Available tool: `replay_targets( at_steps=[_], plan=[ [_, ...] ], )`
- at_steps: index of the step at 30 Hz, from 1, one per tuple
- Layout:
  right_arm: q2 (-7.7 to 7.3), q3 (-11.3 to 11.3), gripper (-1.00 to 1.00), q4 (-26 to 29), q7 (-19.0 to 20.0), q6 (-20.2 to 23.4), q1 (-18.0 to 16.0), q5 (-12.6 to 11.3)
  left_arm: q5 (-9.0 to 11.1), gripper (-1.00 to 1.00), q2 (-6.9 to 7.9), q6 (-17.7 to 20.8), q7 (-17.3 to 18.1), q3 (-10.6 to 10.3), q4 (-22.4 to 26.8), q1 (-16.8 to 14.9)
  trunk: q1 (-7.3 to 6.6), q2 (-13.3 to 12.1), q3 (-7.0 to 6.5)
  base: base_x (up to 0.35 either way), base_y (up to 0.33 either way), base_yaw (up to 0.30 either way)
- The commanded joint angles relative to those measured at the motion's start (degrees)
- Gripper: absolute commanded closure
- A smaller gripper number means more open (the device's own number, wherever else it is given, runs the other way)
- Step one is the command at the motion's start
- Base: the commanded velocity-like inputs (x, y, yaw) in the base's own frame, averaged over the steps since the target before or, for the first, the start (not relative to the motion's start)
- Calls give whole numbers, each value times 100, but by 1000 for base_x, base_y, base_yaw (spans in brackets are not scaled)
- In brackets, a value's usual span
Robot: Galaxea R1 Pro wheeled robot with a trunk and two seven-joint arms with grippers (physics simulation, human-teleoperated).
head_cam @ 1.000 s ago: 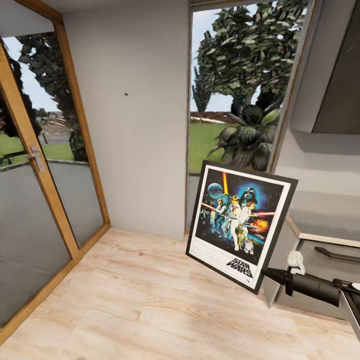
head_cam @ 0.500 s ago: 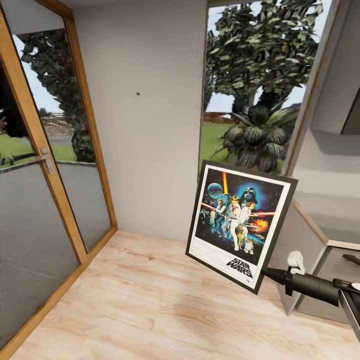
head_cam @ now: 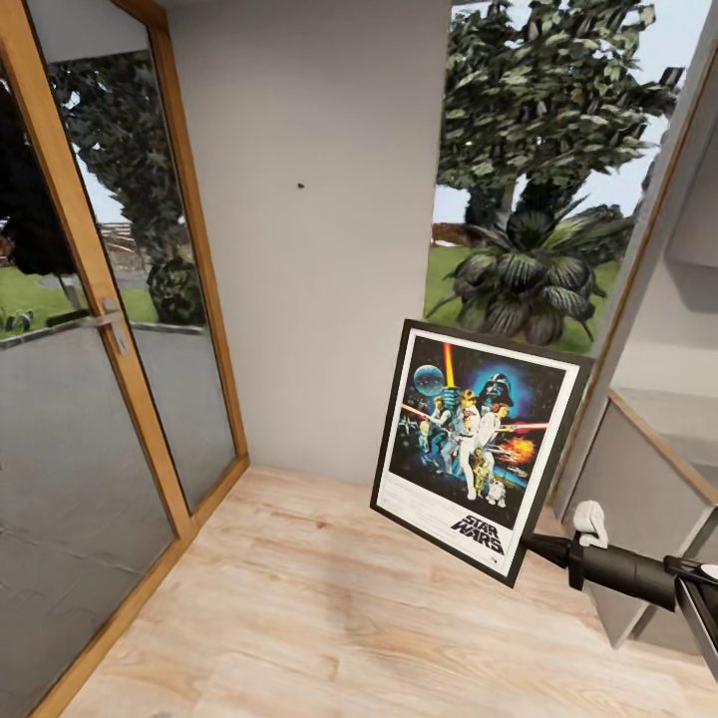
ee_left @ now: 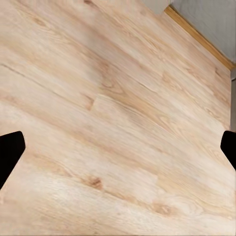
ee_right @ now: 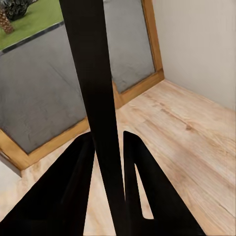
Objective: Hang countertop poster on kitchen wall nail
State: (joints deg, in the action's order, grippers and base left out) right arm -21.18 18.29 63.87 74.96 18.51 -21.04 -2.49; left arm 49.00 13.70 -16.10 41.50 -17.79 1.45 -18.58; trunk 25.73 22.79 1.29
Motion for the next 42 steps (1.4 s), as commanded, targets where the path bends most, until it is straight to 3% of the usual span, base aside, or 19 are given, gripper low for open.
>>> replay_targets(
  at_steps=[1, 30, 42],
  plan=[
    [0, 3, 100, 2, 28, 74, -6, -24, 30, -100, 1, -34, 7, -48, -4, -5, 6, 13, 13, 172, 344, 0],
    [0, 6, 100, -6, 31, 69, -6, -27, 30, -100, 1, -34, 7, -47, 2, -5, 6, 13, 13, 173, 344, 0],
    [69, 8, 100, 2, 36, 65, -6, -23, 30, -100, 1, -34, 7, -44, -1, -5, 6, 13, 12, 173, 344, -6]
  ],
)
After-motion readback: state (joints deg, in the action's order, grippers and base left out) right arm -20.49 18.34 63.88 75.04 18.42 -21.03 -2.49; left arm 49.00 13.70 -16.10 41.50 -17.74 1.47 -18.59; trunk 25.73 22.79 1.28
